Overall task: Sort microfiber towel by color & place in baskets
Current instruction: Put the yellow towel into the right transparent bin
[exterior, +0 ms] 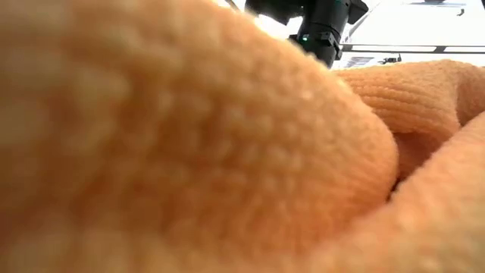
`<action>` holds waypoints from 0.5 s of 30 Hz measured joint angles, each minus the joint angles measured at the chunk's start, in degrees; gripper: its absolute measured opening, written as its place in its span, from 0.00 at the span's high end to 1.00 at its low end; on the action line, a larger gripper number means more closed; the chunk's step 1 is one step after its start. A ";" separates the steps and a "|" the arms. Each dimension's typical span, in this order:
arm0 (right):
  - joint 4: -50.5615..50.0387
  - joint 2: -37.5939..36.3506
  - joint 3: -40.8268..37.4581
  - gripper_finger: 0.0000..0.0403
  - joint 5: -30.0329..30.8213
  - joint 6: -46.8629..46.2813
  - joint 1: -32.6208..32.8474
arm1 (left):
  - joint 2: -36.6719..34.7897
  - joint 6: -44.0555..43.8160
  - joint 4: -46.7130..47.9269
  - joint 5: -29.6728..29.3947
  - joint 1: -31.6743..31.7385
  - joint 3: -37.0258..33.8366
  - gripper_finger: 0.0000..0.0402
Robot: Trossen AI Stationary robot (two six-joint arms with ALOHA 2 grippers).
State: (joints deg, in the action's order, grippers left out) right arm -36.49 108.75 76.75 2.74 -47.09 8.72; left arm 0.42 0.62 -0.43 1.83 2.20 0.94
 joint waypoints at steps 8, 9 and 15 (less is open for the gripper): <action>0.64 -0.94 0.00 0.96 -0.37 1.61 -0.12 | -0.01 0.00 -0.02 -0.15 0.00 -0.01 1.00; 0.64 -1.63 0.00 0.95 -0.37 1.42 -0.12 | -0.01 0.01 -0.02 -0.15 0.00 0.00 1.00; 0.57 -9.37 0.02 0.99 5.20 2.05 -0.08 | -0.01 0.02 -0.02 -0.16 0.00 -0.01 1.00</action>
State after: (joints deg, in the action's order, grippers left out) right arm -35.92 99.38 76.77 7.94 -45.04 8.64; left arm 0.41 0.64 -0.45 1.67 2.20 0.93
